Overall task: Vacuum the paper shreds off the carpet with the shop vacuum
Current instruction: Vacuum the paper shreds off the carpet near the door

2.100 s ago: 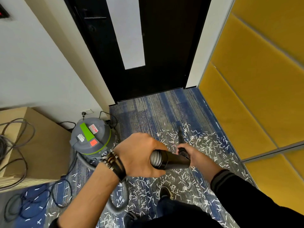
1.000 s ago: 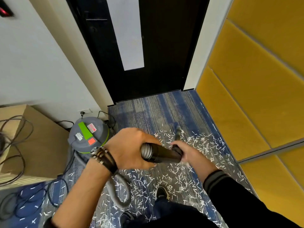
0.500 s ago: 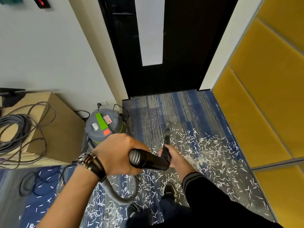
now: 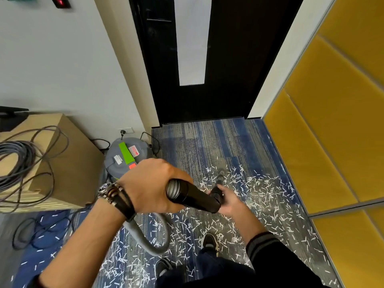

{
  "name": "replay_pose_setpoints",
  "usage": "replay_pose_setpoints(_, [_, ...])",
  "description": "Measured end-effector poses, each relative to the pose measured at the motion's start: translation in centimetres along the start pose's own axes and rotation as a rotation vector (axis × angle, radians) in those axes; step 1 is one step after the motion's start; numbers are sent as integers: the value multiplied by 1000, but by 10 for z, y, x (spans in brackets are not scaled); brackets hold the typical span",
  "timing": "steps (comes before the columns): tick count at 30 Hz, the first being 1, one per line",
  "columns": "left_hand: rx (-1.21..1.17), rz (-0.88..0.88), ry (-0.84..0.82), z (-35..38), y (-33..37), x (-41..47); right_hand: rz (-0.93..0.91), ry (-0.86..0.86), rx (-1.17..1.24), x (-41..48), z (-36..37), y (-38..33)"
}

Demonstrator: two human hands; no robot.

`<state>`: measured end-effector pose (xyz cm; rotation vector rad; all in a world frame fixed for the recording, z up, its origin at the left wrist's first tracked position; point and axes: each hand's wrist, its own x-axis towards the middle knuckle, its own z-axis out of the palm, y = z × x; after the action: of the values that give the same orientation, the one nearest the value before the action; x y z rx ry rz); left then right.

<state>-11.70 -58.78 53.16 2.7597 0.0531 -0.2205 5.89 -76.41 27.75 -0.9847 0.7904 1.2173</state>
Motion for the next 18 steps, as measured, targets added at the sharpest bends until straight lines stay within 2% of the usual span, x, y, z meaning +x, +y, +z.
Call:
replay_pose_setpoints(4, [-13, 24, -1, 11, 7, 5, -1, 74, 129, 10, -9, -2])
replay_pose_setpoints(6, [-4, 22, -2, 12, 6, 5, -62, 145, 44, 22, -2, -9])
replay_pose_setpoints(8, [-10, 3, 13, 10, 2, 4, -71, 114, -10, 21, 14, -15])
replay_pose_setpoints(12, [51, -10, -21, 0, -3, 3, -16, 84, -34, 36, 40, -13])
replay_pose_setpoints(18, [69, -2, -110, 7, -2, -11, 79, 182, -175, 48, 33, -1])
